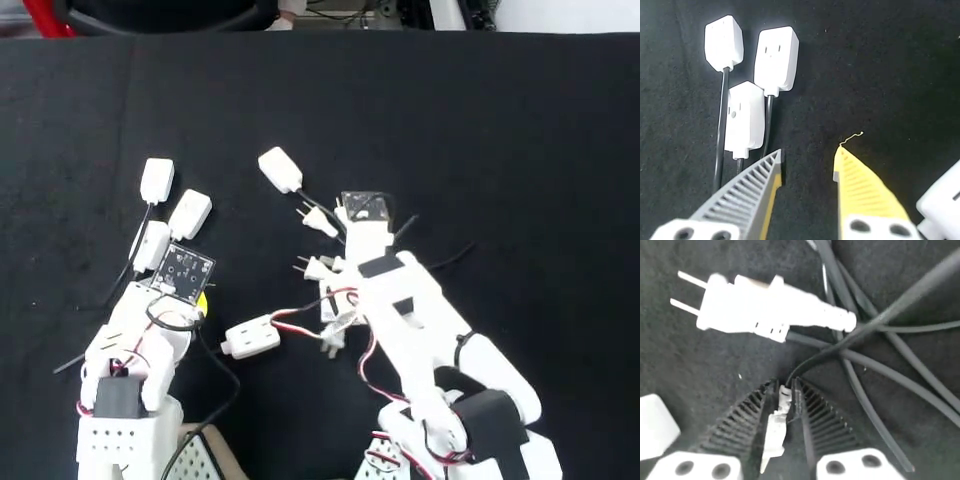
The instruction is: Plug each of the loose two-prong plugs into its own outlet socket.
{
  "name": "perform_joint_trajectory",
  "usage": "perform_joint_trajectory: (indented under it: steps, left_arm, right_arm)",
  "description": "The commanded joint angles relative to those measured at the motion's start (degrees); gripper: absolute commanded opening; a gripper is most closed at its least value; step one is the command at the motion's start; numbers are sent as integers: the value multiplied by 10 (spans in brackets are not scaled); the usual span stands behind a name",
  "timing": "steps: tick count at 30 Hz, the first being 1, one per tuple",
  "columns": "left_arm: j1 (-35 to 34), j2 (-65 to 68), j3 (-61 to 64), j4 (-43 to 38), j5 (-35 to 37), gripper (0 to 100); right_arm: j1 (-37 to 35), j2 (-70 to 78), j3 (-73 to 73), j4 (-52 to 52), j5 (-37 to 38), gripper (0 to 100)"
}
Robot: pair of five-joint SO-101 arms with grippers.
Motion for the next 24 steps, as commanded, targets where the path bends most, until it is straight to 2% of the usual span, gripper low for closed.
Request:
perform_joint_trajectory:
  steps: [1,8,12,17,19,24]
  left_arm:
    - [4,-1,11,6,-3,173]
    - [2,-1,11,6,-3,173]
    - [3,-1,11,6,-3,173]
    - [2,-1,11,6,-3,173]
    - [2,-1,11,6,-3,173]
    - [2,-1,11,6,-3,173]
  right_arm:
    - [2,-14,-29,71,7,12]
    - [21,-136,-22,142,85,12]
    - [46,-201,1,135,129,12]
    - [32,-213,28,123,135,16]
    - [8,-200,29,126,130,51]
    - [-12,-136,1,135,123,221]
